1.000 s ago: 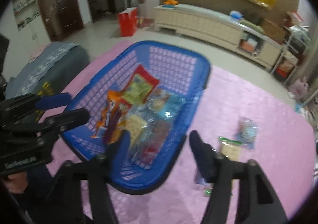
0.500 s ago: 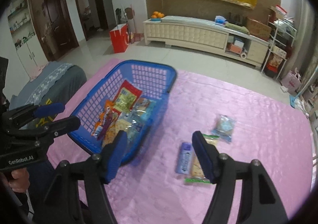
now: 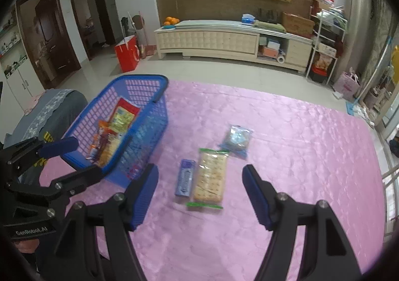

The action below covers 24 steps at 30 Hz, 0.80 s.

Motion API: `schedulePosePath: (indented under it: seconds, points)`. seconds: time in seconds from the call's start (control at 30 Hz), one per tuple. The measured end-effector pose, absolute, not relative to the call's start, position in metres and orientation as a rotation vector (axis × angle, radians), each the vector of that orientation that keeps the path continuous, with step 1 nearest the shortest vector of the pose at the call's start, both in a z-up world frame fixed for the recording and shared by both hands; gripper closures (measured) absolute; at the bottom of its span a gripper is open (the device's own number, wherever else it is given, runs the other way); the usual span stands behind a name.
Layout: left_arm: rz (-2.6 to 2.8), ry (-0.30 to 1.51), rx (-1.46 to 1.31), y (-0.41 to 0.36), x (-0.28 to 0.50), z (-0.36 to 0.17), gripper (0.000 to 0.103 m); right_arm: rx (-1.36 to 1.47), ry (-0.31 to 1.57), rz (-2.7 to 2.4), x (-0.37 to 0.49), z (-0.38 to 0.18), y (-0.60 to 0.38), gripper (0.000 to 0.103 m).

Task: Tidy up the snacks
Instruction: 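Move both grippers back toward the gum tube and cracker pack, then grasp the blue Doublemint gum tube with the left gripper and lift it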

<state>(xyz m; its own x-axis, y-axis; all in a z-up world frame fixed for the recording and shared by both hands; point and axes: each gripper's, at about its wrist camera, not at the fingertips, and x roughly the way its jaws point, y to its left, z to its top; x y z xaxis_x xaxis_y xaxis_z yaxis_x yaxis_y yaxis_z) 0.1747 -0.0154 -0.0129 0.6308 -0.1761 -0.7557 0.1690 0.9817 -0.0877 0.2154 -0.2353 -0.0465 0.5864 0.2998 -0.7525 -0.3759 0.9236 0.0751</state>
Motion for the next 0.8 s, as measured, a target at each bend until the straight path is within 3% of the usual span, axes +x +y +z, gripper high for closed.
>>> schedulePosePath:
  seconds: [0.47, 0.5, 0.57, 0.63, 0.8]
  points:
    - [-0.249, 0.943, 0.028, -0.084, 0.197, -0.068, 0.037, -0.06, 0.915, 0.33, 0.225, -0.1, -0.292, 0.029]
    - [-0.249, 0.944, 0.03, -0.087, 0.199, -0.071, 0.039, -0.061, 0.918, 0.326, 0.226, -0.104, -0.294, 0.029]
    - [-0.249, 0.954, 0.04, -0.094, 0.204, -0.079, 0.056, -0.055, 0.928, 0.323, 0.23, -0.112, -0.3, 0.029]
    - [-0.244, 0.963, 0.054, -0.101, 0.21, -0.086, 0.067, -0.041, 0.936, 0.319, 0.233, -0.12, -0.306, 0.029]
    - [-0.202, 1.014, 0.03, -0.103, 0.228, -0.109, 0.069, -0.011, 0.96, 0.326, 0.243, -0.138, -0.314, 0.029]
